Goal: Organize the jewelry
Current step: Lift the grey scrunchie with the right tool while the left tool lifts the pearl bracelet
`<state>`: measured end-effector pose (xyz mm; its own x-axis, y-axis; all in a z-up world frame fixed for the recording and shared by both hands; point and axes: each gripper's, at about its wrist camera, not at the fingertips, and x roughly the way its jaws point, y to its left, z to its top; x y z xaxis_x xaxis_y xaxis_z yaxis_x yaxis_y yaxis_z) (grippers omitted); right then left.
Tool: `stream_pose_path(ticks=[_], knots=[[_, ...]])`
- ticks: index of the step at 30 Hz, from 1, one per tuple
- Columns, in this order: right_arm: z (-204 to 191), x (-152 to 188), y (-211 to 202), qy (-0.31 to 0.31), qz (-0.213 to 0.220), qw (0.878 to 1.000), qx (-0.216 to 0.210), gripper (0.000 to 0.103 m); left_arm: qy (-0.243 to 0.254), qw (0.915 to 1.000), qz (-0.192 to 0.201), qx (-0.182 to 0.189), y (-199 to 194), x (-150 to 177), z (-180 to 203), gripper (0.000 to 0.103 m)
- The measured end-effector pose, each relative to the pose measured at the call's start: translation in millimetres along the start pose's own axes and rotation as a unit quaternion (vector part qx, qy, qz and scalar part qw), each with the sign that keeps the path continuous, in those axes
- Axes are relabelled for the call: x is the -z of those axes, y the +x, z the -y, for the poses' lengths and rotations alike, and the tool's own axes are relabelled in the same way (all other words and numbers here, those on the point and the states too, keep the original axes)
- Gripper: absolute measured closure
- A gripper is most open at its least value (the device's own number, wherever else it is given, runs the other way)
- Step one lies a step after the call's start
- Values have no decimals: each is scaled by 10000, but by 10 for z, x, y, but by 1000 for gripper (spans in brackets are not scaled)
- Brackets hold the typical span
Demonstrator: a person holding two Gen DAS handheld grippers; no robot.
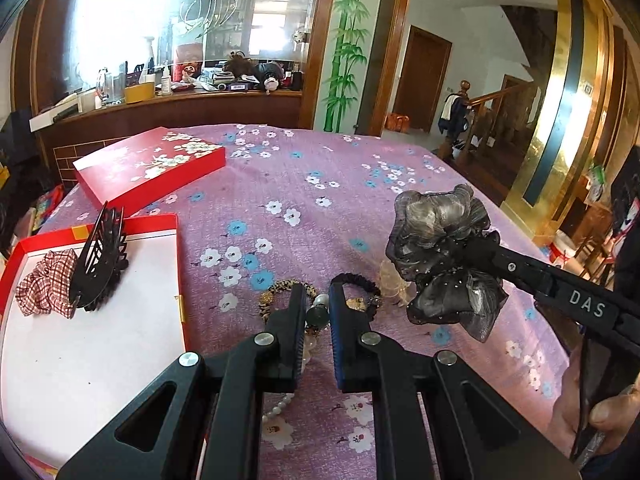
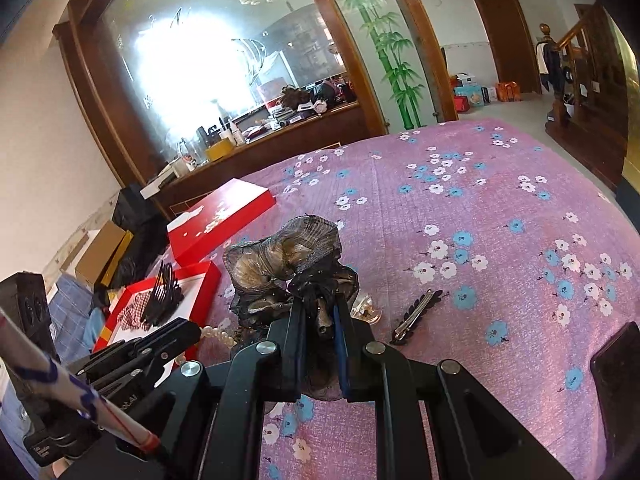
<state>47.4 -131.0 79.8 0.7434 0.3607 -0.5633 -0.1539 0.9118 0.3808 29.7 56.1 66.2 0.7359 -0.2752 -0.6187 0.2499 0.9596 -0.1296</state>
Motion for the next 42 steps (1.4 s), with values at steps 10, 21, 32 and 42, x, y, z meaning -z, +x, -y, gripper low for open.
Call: stream_pose_path(ticks=[10, 21, 32, 42], knots=[[-72, 43, 32, -137, -79, 9999, 14, 90, 174, 9995, 43, -278, 6, 28, 38, 92], [-145, 76, 45, -289, -80, 9995, 14, 90, 154, 9983, 153, -533, -22, 12, 6, 92], [-200, 97, 58, -387, -90, 9992, -10, 90, 199, 9969, 245, -718, -35, 1, 12, 92], [-350, 162, 45, -729, 1, 9972, -157, 89, 230, 9930, 529, -1033, -133, -15, -3, 92]])
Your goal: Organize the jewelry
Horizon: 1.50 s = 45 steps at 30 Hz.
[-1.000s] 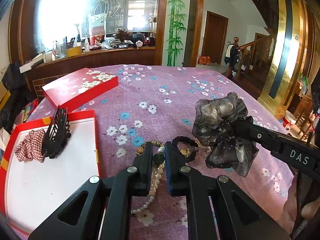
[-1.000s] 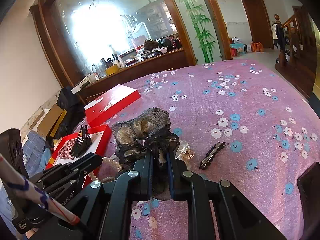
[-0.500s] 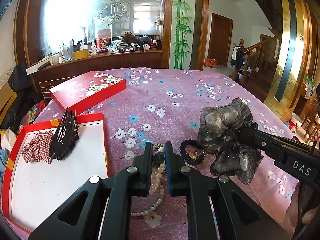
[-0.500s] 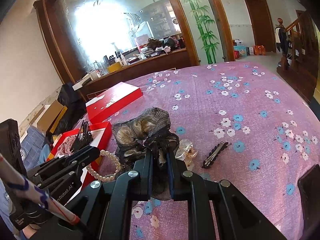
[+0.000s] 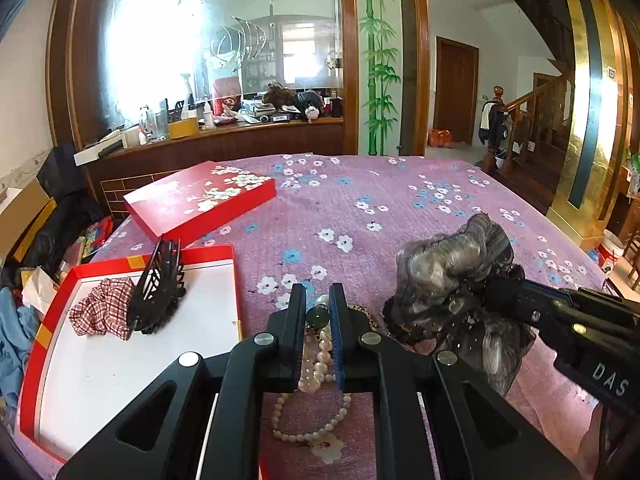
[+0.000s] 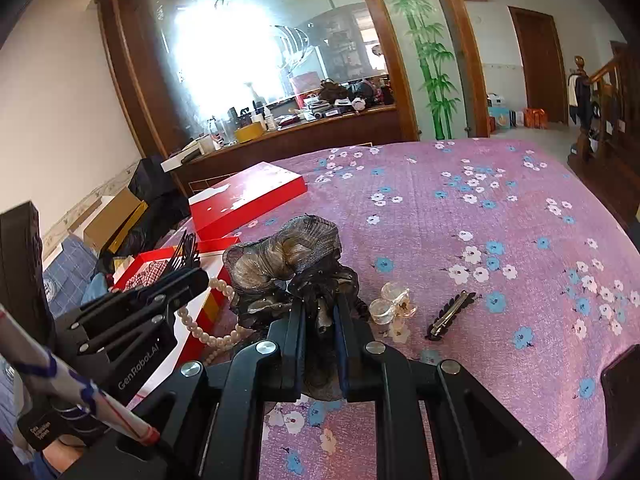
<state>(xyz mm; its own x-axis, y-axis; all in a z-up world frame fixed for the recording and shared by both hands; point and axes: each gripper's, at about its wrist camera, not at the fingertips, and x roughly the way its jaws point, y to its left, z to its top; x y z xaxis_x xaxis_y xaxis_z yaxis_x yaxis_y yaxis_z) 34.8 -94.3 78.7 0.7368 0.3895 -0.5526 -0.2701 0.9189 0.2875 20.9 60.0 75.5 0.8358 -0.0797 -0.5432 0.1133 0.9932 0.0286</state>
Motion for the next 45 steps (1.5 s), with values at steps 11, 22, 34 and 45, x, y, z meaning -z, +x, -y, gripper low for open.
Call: stream_pose_path(ticks=[11, 22, 34, 45], knots=[[-92, 62, -4, -198, 53, 9998, 0, 89, 85, 9993, 283, -230, -97, -32, 4, 92], [-147, 83, -7, -323, 90, 9994, -7, 89, 48, 9991, 322, -257, -130, -47, -23, 92], [-149, 82, -5, -353, 103, 9993, 14, 89, 29, 9991, 339, -270, -136, -55, -46, 92], [-162, 71, -2, -381, 141, 9992, 40, 89, -77, 9987, 397, -295, -181, -92, -112, 92]])
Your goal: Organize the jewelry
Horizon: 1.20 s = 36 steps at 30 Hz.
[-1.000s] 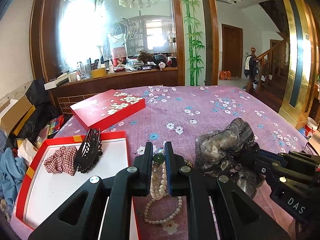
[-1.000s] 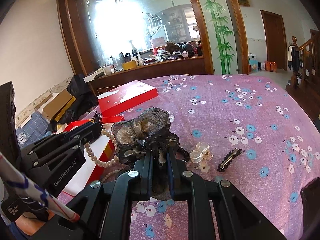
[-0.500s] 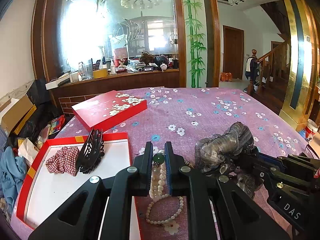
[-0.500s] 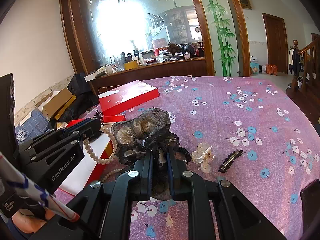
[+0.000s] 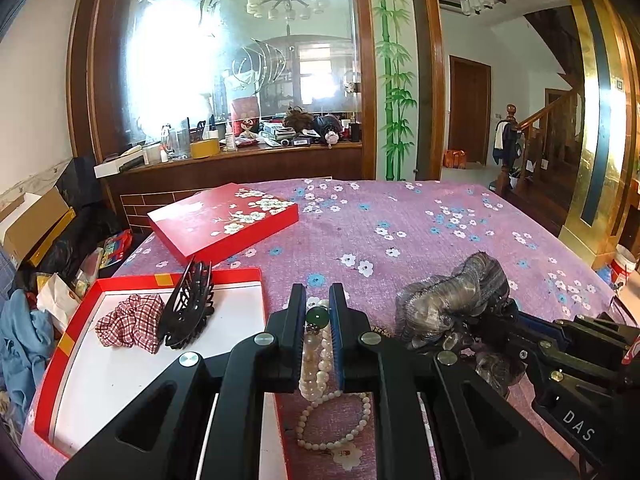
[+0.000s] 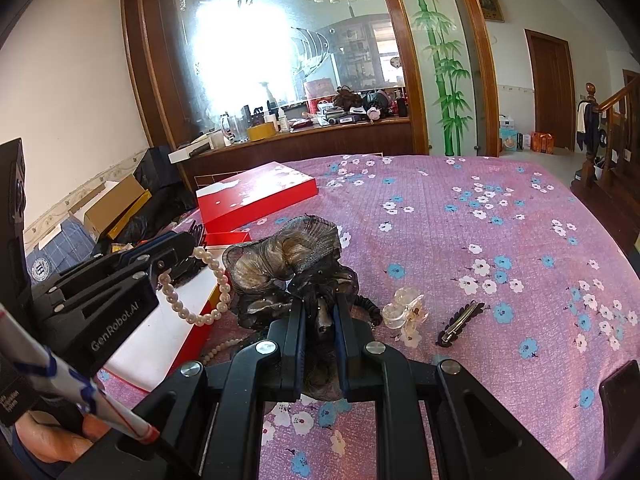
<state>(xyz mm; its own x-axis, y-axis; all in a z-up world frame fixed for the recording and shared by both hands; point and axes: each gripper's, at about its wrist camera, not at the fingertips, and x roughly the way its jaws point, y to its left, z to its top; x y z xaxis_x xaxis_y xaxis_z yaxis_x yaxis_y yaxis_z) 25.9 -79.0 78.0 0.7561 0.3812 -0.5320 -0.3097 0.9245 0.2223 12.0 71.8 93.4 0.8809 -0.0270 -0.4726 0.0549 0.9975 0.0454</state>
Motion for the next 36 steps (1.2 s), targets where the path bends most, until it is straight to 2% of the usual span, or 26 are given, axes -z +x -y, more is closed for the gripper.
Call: stream_pose_path(ticks=[4, 10, 18, 20, 23, 25, 27, 29, 30, 31, 36], knots=[[1, 1, -30, 12, 60, 10000, 4, 89, -168, 9998, 50, -40, -47, -59, -106, 92], [-23, -51, -75, 71, 126, 9999, -61, 89, -560, 9979, 105, -317, -120, -209, -461, 92], [-368, -171, -4, 58, -62, 9985, -541, 89, -1271, 9897, -131, -643, -94, -252, -1218, 92], [-421, -191, 7, 96, -54, 9982, -595, 89, -1421, 9882, -369, -437, -6, -207, -1363, 92], [-422, -202, 1, 110, 70, 9990, -423, 88, -1222, 9867, -1049, 221, 241, -119, -1232, 92], [-335, -206, -3, 219, 64, 9992, -325, 89, -1028, 9797, -1416, 975, 353, -68, -1000, 92], [-162, -236, -44, 518, 56, 9985, -149, 88, -776, 9735, -1584, 1453, 395, -25, -743, 89], [0, -280, -97, 697, 87, 9975, 63, 88, -666, 9665, -1733, 1773, 442, 16, -567, 88], [82, -296, -112, 738, 89, 9971, 185, 88, -675, 9608, -1862, 1941, 487, 35, -504, 83], [124, -307, -108, 756, 69, 9968, 247, 88, -695, 9545, -2052, 2051, 557, 51, -439, 79], [369, -227, -38, 974, 62, 9951, 168, 88, -652, 9433, -2663, 1872, 847, 44, -194, 77]])
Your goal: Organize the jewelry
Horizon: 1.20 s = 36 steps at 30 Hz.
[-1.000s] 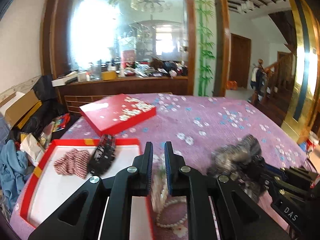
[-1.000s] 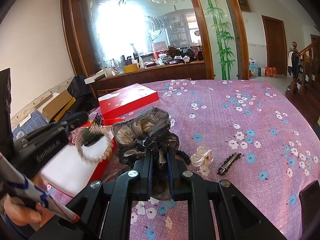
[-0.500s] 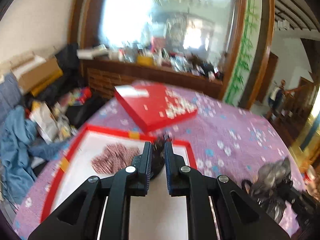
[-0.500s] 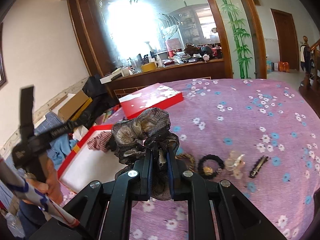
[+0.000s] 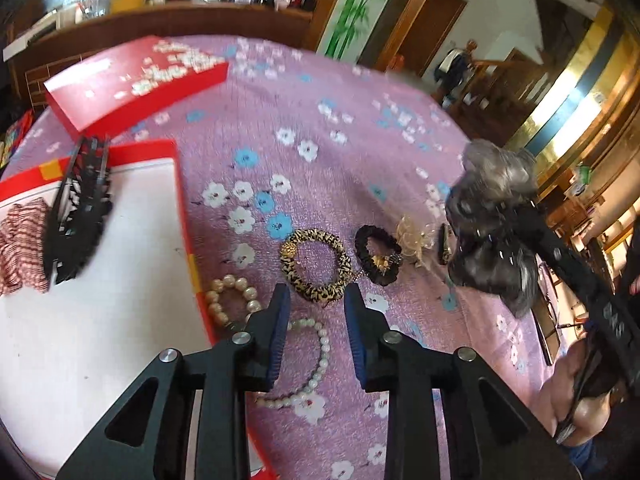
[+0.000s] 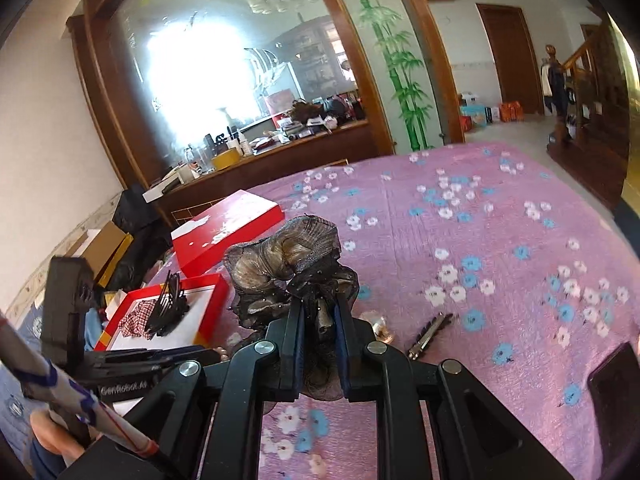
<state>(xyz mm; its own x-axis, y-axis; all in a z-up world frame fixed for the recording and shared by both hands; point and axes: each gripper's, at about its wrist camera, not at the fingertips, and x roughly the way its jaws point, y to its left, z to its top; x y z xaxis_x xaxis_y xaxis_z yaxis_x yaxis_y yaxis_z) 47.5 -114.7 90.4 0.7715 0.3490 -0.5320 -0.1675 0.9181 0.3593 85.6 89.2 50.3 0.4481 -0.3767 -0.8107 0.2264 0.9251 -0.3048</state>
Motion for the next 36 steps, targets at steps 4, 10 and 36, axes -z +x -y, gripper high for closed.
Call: stream_pose_path(ticks=[4, 10, 36], knots=[[66, -34, -66, 127, 27, 9995, -283, 88, 120, 9984, -243, -490, 238, -204, 67, 77], [143, -68, -196, 250, 255, 9987, -364, 88, 213, 9928, -649, -983, 598, -331, 115, 77], [-47, 46, -56, -142, 68, 9991, -404, 87, 264, 9810, 1723, -848, -486, -109, 197, 98]])
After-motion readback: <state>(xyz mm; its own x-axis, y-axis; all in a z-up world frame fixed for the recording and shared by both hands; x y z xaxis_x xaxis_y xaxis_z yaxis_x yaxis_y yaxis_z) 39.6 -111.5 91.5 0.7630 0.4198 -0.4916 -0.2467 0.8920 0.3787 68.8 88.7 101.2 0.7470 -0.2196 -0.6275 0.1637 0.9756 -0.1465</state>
